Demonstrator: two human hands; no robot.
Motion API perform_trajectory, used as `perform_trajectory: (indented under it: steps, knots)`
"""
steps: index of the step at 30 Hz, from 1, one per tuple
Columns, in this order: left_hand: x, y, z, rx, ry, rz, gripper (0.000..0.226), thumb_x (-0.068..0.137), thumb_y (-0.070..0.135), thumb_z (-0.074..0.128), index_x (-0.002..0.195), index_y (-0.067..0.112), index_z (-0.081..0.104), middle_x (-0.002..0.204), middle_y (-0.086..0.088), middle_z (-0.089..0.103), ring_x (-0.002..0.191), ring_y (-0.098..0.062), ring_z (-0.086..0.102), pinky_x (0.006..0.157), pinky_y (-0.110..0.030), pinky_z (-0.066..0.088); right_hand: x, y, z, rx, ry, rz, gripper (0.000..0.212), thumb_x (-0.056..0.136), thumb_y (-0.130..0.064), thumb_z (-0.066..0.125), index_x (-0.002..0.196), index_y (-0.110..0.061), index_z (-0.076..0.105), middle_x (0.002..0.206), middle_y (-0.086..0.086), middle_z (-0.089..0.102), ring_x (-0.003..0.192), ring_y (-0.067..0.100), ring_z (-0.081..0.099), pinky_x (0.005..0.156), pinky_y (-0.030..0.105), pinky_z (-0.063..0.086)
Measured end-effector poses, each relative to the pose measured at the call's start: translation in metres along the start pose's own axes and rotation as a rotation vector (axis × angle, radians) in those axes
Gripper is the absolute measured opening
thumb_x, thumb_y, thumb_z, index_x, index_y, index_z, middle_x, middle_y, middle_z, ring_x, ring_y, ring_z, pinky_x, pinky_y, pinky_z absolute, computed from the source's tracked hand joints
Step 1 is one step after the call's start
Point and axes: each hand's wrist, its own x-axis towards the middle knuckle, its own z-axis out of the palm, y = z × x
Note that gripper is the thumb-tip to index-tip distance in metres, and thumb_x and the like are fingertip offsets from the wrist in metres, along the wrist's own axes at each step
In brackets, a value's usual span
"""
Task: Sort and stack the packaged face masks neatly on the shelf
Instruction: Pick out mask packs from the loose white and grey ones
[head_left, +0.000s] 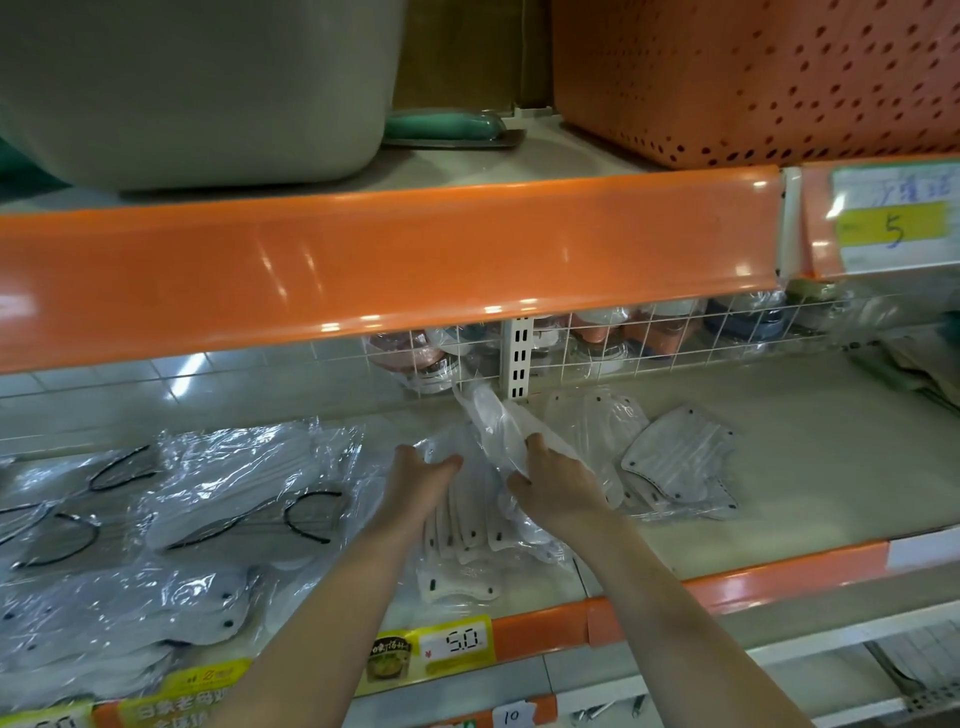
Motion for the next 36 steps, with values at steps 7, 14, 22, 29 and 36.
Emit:
perform_trajectory:
  steps: [7, 14, 22, 29, 36]
  knots:
    - [-0.004, 0.011, 0.015, 0.101, -0.121, 0.035, 0.061, 0.085, 0.026, 0.071, 0.129, -0.005, 0.043, 0.107, -0.014, 0.055, 0.098, -0.026, 0.056, 0.058, -0.026, 0.034, -0.008, 0.008, 0.005, 0.255, 0.057, 0.066, 0.016, 0.097, -0.028, 0.042, 0.099, -0.014, 0.033, 0.072, -0.002, 0.046, 0.065, 0.016, 0.048, 0.052, 0.029, 0.032]
    - [-0.008, 0.011, 0.025, -0.040, -0.101, 0.077, 0.081, 0.074, 0.017, 0.082, 0.134, 0.002, 0.030, 0.124, -0.013, 0.049, 0.114, -0.028, 0.050, 0.090, -0.036, 0.043, -0.016, 0.009, 0.010, 0.419, 0.031, 0.092, 0.015, 0.095, -0.027, 0.043, 0.101, -0.014, 0.037, 0.072, 0.003, 0.049, 0.059, 0.017, 0.047, 0.053, 0.031, 0.033]
    - [-0.012, 0.010, 0.012, -0.141, -0.219, 0.003, 0.014, 0.077, 0.007, 0.076, 0.089, 0.004, 0.069, 0.084, -0.018, 0.069, 0.074, -0.027, 0.067, 0.066, -0.029, 0.054, -0.023, 0.003, 0.019, 0.771, 0.080, 0.139, 0.010, 0.092, -0.019, 0.047, 0.085, -0.016, 0.041, 0.073, 0.002, 0.045, 0.061, 0.014, 0.043, 0.058, 0.033, 0.035]
    - [-0.016, 0.006, 0.008, -0.196, -0.371, 0.131, 0.053, 0.051, 0.010, 0.079, 0.103, 0.008, 0.068, 0.089, -0.013, 0.073, 0.084, -0.026, 0.070, 0.067, -0.034, 0.056, -0.024, -0.004, 0.014, 0.996, 0.123, 0.182, 0.005, 0.092, -0.011, 0.050, 0.089, -0.008, 0.048, 0.071, 0.002, 0.042, 0.059, 0.013, 0.039, 0.051, 0.023, 0.032]
    - [-0.016, 0.004, -0.002, -0.118, -0.155, 0.193, 0.045, 0.070, -0.017, 0.063, 0.107, 0.006, 0.053, 0.078, -0.004, 0.059, 0.071, -0.020, 0.059, 0.054, -0.024, 0.044, -0.028, 0.000, 0.006, 0.829, 0.161, 0.114, 0.004, 0.093, -0.012, 0.045, 0.092, -0.009, 0.043, 0.073, 0.002, 0.038, 0.062, 0.014, 0.038, 0.056, 0.029, 0.032]
